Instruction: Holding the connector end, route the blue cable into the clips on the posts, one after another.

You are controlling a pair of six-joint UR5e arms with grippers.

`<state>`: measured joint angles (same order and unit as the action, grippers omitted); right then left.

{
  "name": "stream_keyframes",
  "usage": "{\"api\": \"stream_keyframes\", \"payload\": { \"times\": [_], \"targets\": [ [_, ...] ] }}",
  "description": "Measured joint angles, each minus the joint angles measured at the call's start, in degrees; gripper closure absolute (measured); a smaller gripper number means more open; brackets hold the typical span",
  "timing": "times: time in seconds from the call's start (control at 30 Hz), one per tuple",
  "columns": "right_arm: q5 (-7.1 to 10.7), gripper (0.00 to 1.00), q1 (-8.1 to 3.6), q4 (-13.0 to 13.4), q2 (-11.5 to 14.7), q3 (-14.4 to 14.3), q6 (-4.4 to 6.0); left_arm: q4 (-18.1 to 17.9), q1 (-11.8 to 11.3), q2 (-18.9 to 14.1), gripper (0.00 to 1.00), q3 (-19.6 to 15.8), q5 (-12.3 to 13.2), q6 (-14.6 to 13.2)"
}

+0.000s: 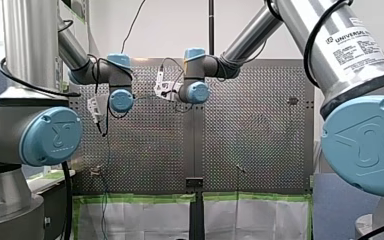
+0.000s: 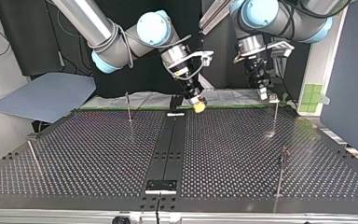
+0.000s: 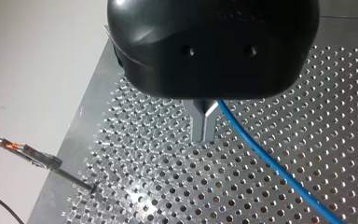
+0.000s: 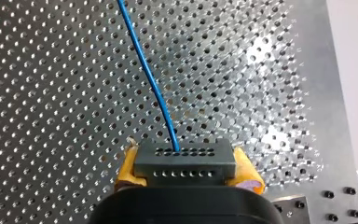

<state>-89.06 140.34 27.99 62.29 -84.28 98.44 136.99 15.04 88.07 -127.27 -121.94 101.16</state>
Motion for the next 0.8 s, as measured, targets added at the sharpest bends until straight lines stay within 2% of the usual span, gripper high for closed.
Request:
{"api": "stream_keyframes", "payload": {
  "times": [0.2, 0.37, 0.57, 0.8],
  "targets": [
    [0.02, 1.0, 0.39, -2.66, 0.0, 3.23, 0.96, 2.27, -1.81, -1.84, 1.0, 2.25, 0.67, 0.4],
    [0.06, 1.0, 0.53, -3.84, -0.01, 5.05, 1.45, 4.83, -4.25, -3.75, 1.0, 4.04, 2.67, 0.59],
    [0.0, 1.0, 0.59, -5.35, 0.01, 6.42, 1.58, 7.69, -6.99, -4.21, 1.0, 5.08, 4.58, 0.7],
    [-0.04, 1.0, 0.6, -7.38, 0.01, 8.0, 1.54, 10.85, -7.81, -4.7, 1.0, 7.35, 5.61, 1.2]
  ]
}}
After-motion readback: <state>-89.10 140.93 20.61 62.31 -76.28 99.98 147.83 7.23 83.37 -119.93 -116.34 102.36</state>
